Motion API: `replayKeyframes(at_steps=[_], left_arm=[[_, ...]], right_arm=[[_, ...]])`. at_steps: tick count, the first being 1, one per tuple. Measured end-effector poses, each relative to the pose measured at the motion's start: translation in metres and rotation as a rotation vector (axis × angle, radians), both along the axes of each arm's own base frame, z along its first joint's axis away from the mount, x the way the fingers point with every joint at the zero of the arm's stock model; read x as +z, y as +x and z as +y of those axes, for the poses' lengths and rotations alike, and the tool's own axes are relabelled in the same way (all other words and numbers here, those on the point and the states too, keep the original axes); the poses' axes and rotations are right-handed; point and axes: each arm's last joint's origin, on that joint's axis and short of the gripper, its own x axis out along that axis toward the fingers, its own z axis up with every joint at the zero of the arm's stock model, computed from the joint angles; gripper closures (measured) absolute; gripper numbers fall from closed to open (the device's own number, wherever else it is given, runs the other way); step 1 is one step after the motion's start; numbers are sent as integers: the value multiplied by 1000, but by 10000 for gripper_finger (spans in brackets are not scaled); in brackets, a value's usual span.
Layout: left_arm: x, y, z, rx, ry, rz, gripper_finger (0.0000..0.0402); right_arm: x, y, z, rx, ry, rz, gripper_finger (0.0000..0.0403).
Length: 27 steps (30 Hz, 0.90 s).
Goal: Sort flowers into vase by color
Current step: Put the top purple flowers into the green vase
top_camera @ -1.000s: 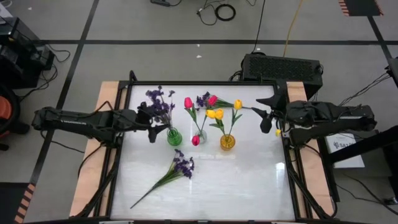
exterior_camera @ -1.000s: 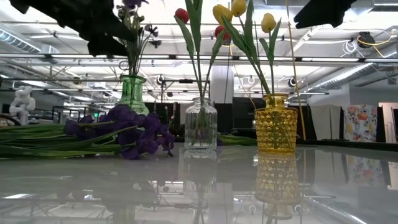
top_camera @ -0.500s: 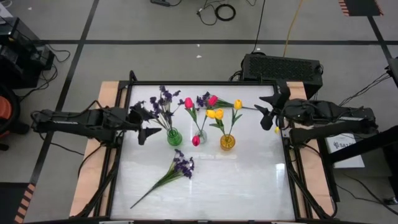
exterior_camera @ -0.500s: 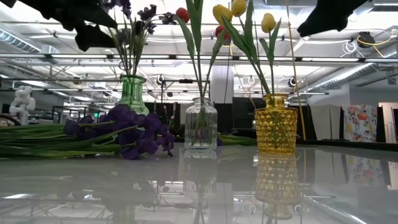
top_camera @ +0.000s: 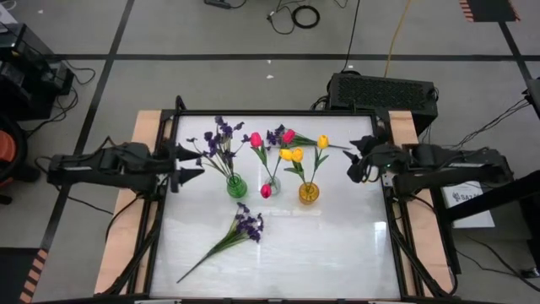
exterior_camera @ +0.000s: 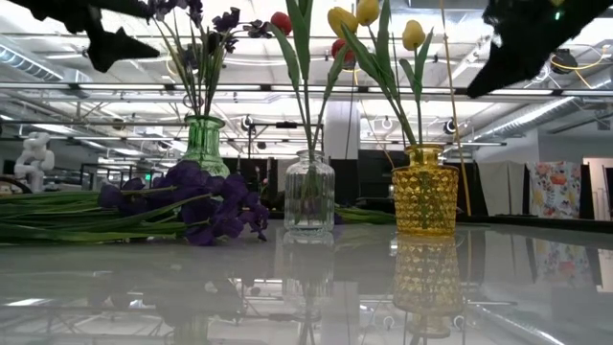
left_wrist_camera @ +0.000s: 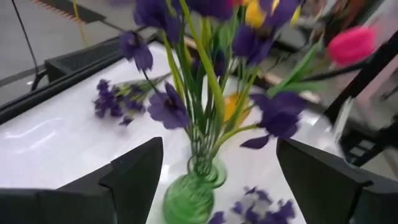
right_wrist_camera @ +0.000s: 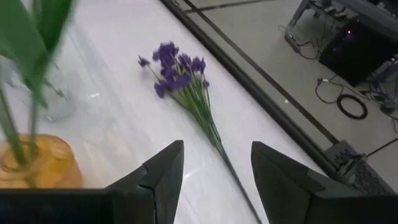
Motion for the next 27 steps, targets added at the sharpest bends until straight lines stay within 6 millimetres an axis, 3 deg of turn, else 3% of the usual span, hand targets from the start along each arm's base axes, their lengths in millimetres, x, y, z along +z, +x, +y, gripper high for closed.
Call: replayKeyframes(at_steps=[7, 12, 19, 27], left_arm=[[-2, -14, -2, -54, -20, 8, 84], [-13, -14, -5, -93, -22, 78, 110], [-30, -5, -9, -116, -19, 70, 158], [-37, 1, -11, -100, 56, 36, 182]], right_arm=[[-23, 10, -12, 33, -30, -22, 222], [-22, 17, -30, 81, -75, -29, 222], [-30, 28, -70, 170, -92, 17, 222], [-76, 43, -123, 227, 65, 143, 237]])
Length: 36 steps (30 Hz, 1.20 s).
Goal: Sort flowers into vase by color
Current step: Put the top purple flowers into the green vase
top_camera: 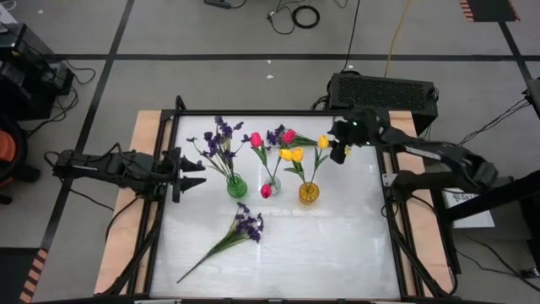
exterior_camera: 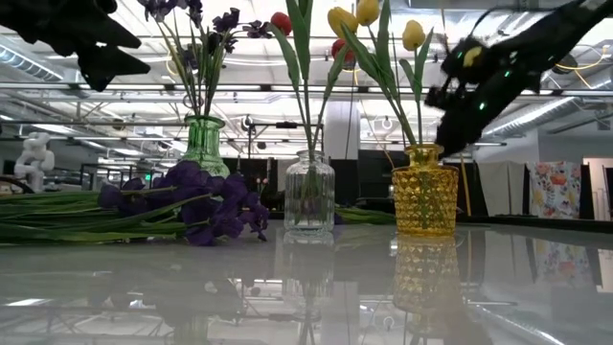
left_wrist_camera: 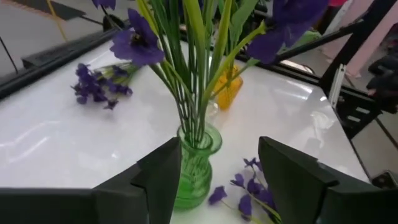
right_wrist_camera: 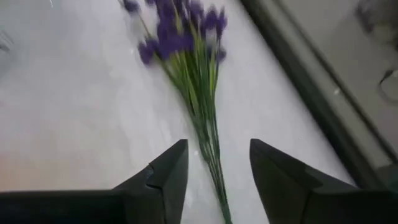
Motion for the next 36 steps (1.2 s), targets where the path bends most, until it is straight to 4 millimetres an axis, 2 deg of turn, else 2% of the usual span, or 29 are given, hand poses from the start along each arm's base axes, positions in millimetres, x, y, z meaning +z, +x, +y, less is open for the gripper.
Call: replayKeyframes(at_steps=[5, 8, 13, 22, 27, 31, 36], left_arm=[[-1, 3, 0, 6, 8, -35, 183], [-3, 4, 0, 7, 5, -48, 183], [-4, 5, -1, 8, 8, -41, 183], [-5, 5, -1, 0, 1, -37, 183], [-6, 5, -1, -5, 12, -20, 183], [-8, 4, -1, -13, 38, -1, 183], [-8, 4, -1, -20, 57, -1, 183]], right_arm=[[-25, 6, -26, -44, 51, 77, 272], [-35, 10, -33, -24, 82, 112, 286], [-48, 13, -36, 26, 133, 133, 289], [-73, 15, -38, 32, 205, 214, 265], [-75, 15, -39, 0, 213, 220, 268], [-75, 13, -39, -34, 240, 229, 290], [-76, 12, -38, -62, 272, 226, 353]])
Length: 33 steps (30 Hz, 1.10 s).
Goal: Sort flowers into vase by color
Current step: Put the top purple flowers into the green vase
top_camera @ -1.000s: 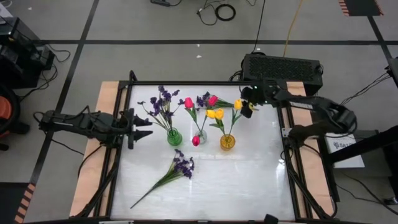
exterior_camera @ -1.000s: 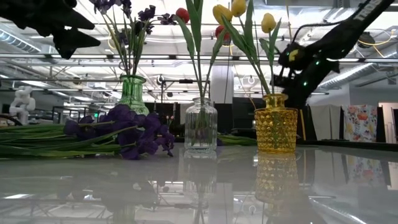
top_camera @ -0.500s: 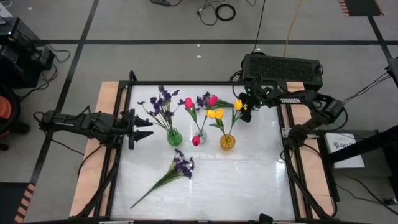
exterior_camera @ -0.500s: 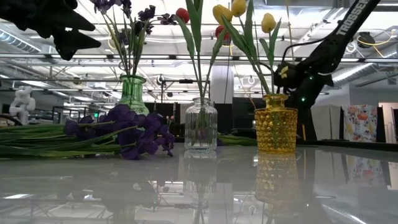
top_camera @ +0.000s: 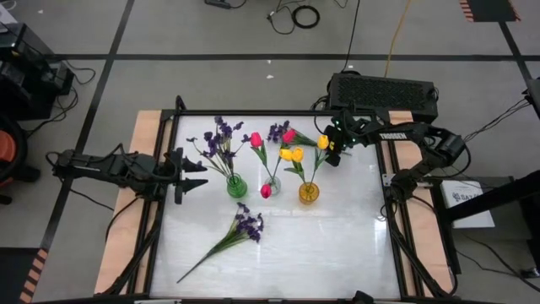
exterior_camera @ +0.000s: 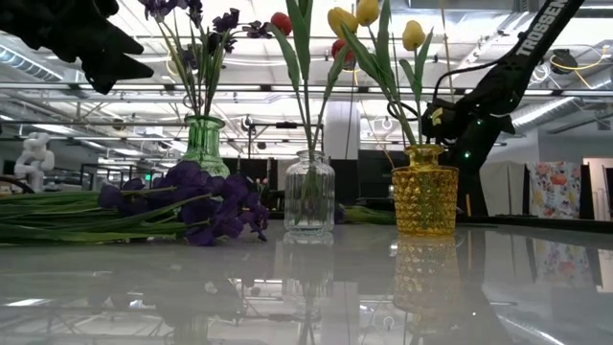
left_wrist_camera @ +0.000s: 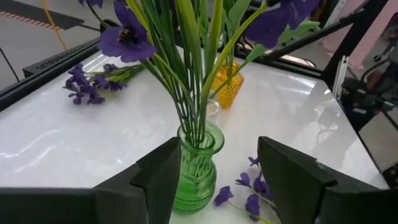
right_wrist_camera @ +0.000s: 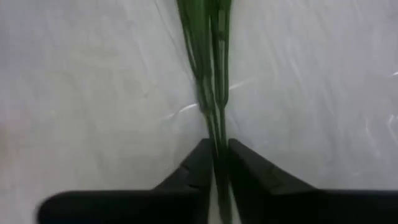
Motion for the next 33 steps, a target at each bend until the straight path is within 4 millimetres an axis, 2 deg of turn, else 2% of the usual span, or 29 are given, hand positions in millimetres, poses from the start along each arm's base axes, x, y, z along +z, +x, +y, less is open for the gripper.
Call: replayKeyframes(at_steps=[3, 9, 13, 16, 21, 25, 28, 33], left_arm=[[0, 0, 0, 0, 2, -1, 183], [0, 0, 0, 1, 0, -2, 183], [1, 0, 1, 19, 5, -10, 183], [2, 0, 2, 71, 21, -18, 183], [6, -1, 6, 202, 22, -51, 183], [18, -3, 8, 275, 33, -108, 183], [31, -6, 10, 317, 59, -157, 183], [54, -8, 10, 308, 93, -295, 183]], right_arm=[[0, 0, 0, -4, -9, 4, 392], [3, 3, 0, -47, -40, -4, 399], [22, 0, 2, -92, -74, -74, 400], [47, -4, 6, -116, -129, -167, 401], [104, -20, 20, -186, -269, -423, 402], [150, -38, 37, -228, -392, -677, 402], [175, -53, 52, -239, -466, -817, 402], [216, -68, 76, -141, -479, -1010, 403]])
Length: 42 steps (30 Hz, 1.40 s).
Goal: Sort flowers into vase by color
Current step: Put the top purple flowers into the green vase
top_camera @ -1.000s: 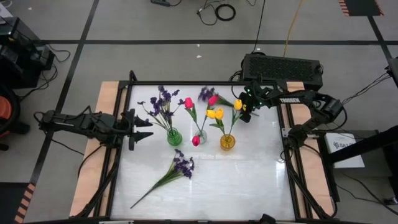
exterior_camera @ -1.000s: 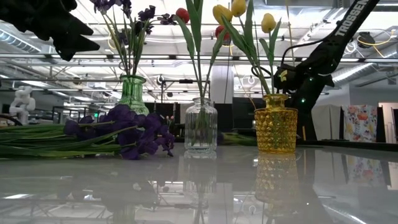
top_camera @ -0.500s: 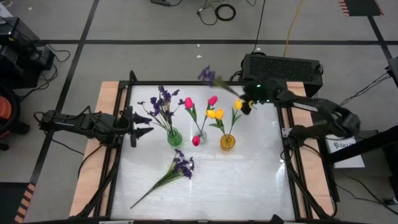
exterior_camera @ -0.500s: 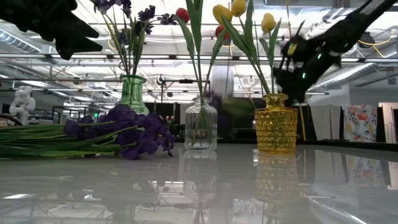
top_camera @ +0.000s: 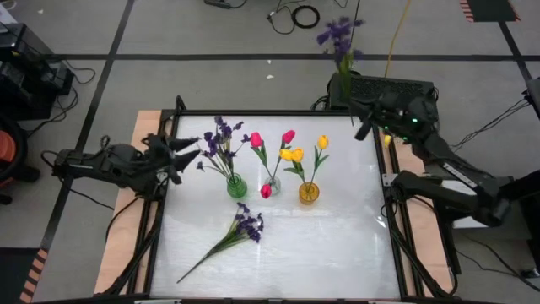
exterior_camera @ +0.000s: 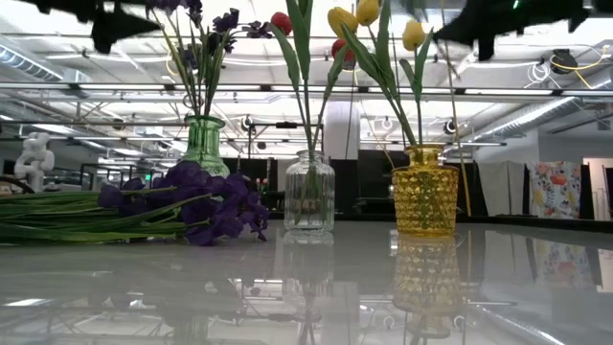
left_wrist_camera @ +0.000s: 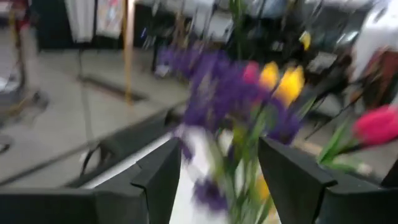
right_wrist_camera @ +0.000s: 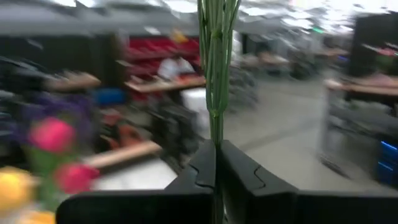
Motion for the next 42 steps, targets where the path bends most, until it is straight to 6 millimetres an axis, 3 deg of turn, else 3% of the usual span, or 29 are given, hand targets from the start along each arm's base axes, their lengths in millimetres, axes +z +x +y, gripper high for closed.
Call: replayKeyframes(at_steps=[8, 14, 21, 30, 33, 42], left_arm=[[25, 9, -4, -96, 105, -212, 183], [35, 24, -8, -118, 177, -289, 183], [47, 27, -11, -172, 238, -342, 183], [98, 14, -12, -260, 366, -437, 183], [94, 34, -18, -356, 382, -375, 183], [78, 88, -32, -358, 364, -314, 183]], right_arm=[[47, 11, 27, 258, -60, -159, 403], [62, 39, 41, 400, -127, -292, 403], [57, 82, 60, 544, -166, -377, 402], [41, 121, 92, 587, -171, -380, 402], [37, 132, 103, 566, -170, -361, 402], [28, 172, 143, 588, -147, -285, 402]])
